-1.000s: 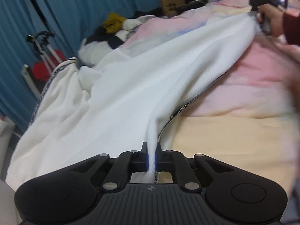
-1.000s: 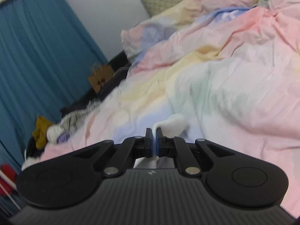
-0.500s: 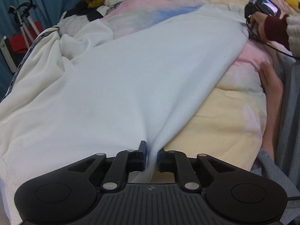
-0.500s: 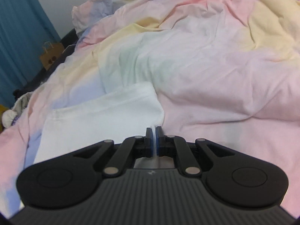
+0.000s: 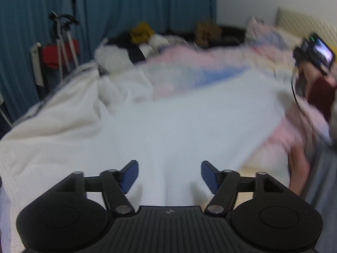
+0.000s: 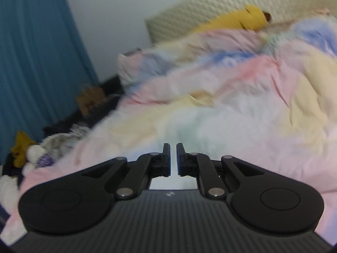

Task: Fold clothes
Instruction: 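Open the right gripper and release the spread sweatshirt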

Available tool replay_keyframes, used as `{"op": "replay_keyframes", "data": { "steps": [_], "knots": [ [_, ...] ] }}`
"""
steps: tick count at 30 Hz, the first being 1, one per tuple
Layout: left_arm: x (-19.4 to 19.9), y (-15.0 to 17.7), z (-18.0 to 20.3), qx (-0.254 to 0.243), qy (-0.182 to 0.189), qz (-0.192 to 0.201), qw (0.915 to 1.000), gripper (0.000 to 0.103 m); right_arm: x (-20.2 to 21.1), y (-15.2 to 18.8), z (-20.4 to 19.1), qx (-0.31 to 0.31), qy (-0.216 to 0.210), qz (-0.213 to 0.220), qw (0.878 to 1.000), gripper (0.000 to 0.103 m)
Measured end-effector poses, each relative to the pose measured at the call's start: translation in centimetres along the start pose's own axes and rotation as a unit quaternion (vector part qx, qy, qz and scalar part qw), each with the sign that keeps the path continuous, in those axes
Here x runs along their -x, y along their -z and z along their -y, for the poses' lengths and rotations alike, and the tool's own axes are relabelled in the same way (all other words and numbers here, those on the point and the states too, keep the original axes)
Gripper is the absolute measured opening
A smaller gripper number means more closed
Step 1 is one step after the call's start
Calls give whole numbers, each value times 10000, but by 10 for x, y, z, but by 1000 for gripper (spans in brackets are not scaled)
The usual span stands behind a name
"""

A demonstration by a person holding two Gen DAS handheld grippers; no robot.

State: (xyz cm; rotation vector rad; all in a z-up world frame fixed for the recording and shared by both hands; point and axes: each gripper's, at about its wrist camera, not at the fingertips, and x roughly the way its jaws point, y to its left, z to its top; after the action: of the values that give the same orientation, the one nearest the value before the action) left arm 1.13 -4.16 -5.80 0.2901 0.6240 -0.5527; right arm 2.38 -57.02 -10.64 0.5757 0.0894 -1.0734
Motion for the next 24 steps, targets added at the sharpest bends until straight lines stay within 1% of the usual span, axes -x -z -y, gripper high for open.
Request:
{"op": "replay_keyframes", "data": {
  "steps": [2,4,6,7,10,14,16,20,22,24],
  "knots": [
    [-2,-11,0,176,-115,231,9995,78,18,-4,-11,124,-417,32,9990,10],
    [-6,-23,-1,357,-232,374,9984,78,35,-4,-23,321,-894,-33,9955,10],
    [-13,-32,-1,584,-383,447,9966,78,51,1,-35,561,-1419,-219,9881,10],
    [-16,-36,-2,678,-440,465,9956,78,61,6,-42,698,-1691,-352,9825,10],
    [-25,-49,-8,997,-532,572,9919,78,91,24,-61,1108,-2497,-713,9593,10],
    [-34,-61,-19,1250,-766,671,9869,80,119,46,-85,1557,-3377,-1081,9220,10],
    [-38,-64,-25,1360,-888,685,9843,81,127,56,-94,1719,-3673,-1199,9062,10],
    [-51,-58,-40,1483,-1262,609,9790,84,131,76,-109,1960,-4029,-1418,8827,10],
    [-53,-51,-48,1595,-1257,646,9770,87,133,86,-116,2079,-4202,-1526,8700,10],
    [-55,-44,-57,1766,-1288,617,9739,90,135,92,-124,2146,-4317,-1607,8613,10]
  ]
}}
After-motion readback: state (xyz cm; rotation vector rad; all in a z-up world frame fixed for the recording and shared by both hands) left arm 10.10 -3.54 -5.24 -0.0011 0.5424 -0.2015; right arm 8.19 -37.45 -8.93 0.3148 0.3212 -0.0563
